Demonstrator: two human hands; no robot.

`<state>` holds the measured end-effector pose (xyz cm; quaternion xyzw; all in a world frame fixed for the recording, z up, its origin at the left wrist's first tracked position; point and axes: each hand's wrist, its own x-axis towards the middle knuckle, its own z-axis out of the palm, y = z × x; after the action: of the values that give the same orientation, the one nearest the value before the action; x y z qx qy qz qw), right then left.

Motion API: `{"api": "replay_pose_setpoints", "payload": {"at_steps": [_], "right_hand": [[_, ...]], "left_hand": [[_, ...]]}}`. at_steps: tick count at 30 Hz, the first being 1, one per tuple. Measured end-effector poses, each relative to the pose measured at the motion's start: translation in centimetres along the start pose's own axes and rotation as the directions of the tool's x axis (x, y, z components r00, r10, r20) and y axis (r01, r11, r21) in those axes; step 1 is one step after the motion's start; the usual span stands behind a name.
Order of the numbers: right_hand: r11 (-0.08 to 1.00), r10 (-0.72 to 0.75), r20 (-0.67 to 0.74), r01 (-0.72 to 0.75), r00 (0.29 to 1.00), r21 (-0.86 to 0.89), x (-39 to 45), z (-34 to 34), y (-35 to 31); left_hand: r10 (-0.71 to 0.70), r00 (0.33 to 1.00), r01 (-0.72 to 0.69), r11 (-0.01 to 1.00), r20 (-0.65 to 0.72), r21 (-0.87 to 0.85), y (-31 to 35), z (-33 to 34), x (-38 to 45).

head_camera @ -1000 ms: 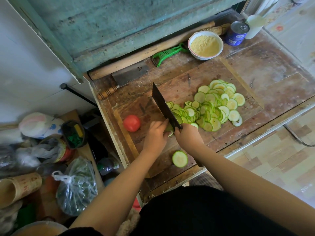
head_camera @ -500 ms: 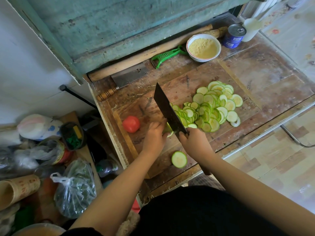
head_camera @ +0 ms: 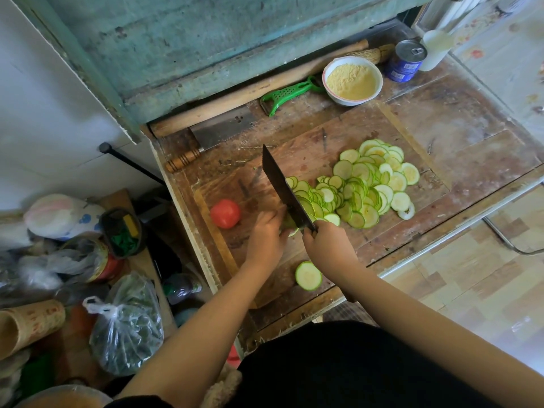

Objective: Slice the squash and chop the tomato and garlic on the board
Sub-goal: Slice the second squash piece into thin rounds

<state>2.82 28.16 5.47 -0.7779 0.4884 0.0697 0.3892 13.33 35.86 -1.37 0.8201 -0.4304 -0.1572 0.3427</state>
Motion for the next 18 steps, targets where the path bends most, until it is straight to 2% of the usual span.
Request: {"api": "replay_pose_setpoints", "payload": {"at_steps": [5, 10, 18], "right_hand": [[0.999, 0.026, 0.036, -0.025, 0.999, -0.043, 1.6, 0.5, -1.0], [0.998, 0.014, 0.025, -0.015, 1.0, 0.057, 1.6, 0.2, -0.6], [0.998, -0.038, -0.004, 0.038, 0.999, 0.059, -1.1, -1.5, 0.7]], "left_hand": [[-0.015, 1.0, 0.015, 1.0, 0.005, -0.005, 0.2, 0.0, -0.1], [-0.003, 1.0, 0.003, 1.0, 0.014, 0.01, 0.1, -0.3, 0.1], [0.001, 1.0, -0.001, 1.0, 0.002, 0.005, 0.1, -0.3, -0.1]]}}
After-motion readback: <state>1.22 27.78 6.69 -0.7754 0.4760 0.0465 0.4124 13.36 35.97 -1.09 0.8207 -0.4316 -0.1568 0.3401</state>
